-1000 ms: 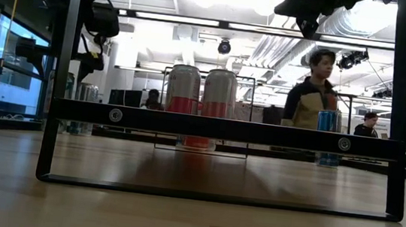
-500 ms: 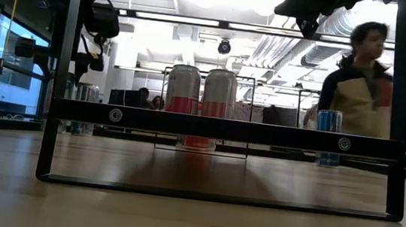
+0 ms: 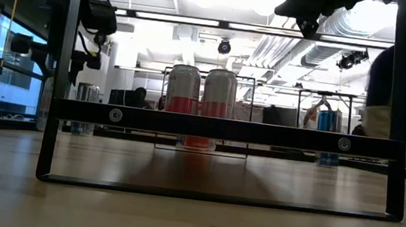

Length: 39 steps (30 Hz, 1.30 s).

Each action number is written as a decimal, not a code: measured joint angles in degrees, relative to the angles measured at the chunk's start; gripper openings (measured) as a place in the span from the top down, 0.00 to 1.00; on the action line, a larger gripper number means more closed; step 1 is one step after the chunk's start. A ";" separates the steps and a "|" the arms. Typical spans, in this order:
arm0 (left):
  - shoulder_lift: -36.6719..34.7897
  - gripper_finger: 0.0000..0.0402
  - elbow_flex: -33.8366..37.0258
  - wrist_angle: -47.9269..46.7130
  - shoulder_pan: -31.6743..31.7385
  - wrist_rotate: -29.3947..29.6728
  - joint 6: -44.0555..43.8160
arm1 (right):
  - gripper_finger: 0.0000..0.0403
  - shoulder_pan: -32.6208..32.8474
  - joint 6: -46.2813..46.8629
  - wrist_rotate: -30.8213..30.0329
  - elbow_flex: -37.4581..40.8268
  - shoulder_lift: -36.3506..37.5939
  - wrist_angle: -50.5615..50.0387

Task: Place canned beverage on shelf
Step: Put the left white pink soda can on the shelf

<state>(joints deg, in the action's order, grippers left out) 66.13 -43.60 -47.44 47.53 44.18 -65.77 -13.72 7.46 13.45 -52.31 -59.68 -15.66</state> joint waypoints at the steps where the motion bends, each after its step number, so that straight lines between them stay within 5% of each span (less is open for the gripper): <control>1: -0.87 0.56 0.01 -0.17 0.00 0.00 0.50 | 1.00 0.00 0.00 0.00 0.00 0.00 0.00; 16: -19.71 0.56 -1.22 -4.07 -0.07 1.65 5.88 | 1.00 0.00 0.00 -0.01 0.00 0.00 0.00; 28: -26.34 0.57 -13.59 -2.48 -1.32 1.03 21.75 | 1.00 0.00 0.05 -0.04 0.00 0.00 0.02; 39: -24.69 0.57 -16.30 18.75 -12.08 -19.12 33.53 | 1.00 0.00 0.17 -0.09 0.00 0.00 0.04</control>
<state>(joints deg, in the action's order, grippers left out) 41.44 -59.90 -28.69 35.45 25.05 -32.24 -13.72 7.64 13.37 -52.31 -59.68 -15.62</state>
